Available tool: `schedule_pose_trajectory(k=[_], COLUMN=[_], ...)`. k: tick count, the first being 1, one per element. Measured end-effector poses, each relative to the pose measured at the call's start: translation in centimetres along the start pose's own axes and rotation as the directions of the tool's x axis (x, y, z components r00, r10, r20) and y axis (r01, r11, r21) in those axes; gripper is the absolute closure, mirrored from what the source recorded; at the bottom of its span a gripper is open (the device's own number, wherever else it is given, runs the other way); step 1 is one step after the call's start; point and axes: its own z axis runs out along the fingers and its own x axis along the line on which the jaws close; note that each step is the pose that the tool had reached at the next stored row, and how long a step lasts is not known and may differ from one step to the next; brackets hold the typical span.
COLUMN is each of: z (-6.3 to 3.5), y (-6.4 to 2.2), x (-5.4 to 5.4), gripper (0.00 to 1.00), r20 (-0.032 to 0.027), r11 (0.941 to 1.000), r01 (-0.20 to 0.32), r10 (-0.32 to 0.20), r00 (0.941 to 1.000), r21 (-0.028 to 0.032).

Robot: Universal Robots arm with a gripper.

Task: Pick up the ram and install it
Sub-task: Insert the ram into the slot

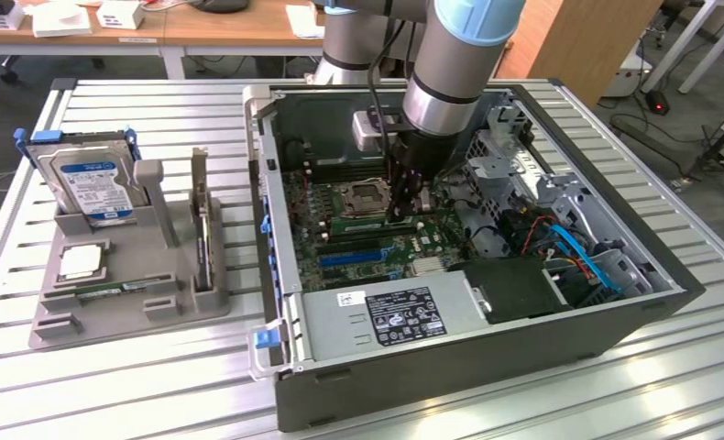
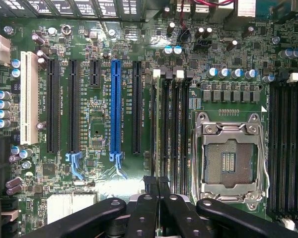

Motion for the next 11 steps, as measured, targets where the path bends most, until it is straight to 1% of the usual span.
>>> schedule_pose_trajectory(k=[11], z=[0.37], y=[-0.02], x=[0.02], gripper=[0.89], r20=[-0.0002], r11=[1.0000], r01=[0.000], r10=[0.000], r00=[1.0000], r21=[-0.0001])
